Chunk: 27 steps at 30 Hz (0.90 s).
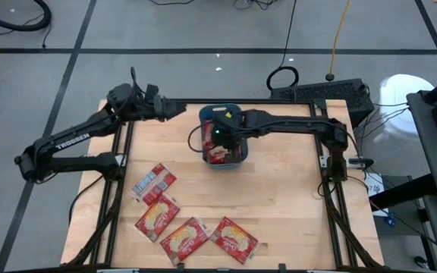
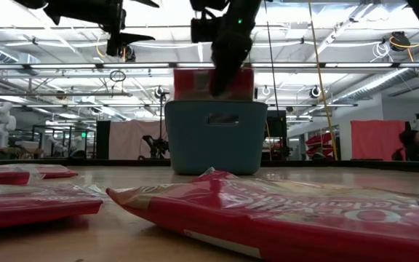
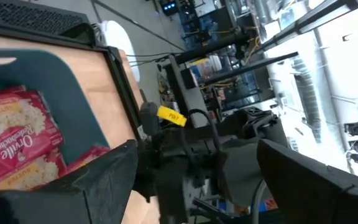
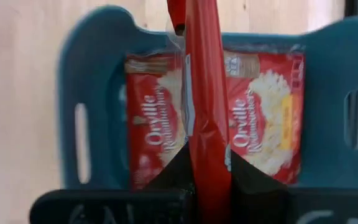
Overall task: Sort popcorn bags into baskets
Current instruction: Put the red popcorn bag into the blue bin
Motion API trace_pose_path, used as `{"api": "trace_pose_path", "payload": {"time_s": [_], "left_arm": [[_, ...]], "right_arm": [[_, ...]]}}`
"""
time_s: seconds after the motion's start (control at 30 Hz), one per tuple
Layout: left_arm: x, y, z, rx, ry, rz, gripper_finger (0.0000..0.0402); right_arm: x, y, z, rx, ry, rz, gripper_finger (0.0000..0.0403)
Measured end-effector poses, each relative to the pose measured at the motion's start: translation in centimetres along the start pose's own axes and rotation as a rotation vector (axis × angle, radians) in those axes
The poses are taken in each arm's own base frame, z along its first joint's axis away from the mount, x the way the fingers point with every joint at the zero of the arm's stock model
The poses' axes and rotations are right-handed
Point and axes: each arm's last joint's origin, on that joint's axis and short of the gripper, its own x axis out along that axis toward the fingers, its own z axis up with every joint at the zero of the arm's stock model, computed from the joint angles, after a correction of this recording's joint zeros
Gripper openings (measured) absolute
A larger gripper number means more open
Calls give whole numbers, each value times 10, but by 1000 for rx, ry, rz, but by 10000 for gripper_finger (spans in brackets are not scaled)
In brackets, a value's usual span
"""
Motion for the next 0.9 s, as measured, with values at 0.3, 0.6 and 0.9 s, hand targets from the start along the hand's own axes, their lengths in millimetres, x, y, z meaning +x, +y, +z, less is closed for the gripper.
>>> {"api": "trace_pose_path", "payload": {"time_s": [0.3,0.6,0.9], "left_arm": [[3,-2,-7,3,-23,24,333],[4,0,-7,13,-42,50,333],[4,0,-7,15,-43,51,333]], "right_arm": [[21,0,-1,-108,78,-46,15],[32,-2,-4,-139,70,-94,32],[44,3,-13,-133,115,-76,101]]}}
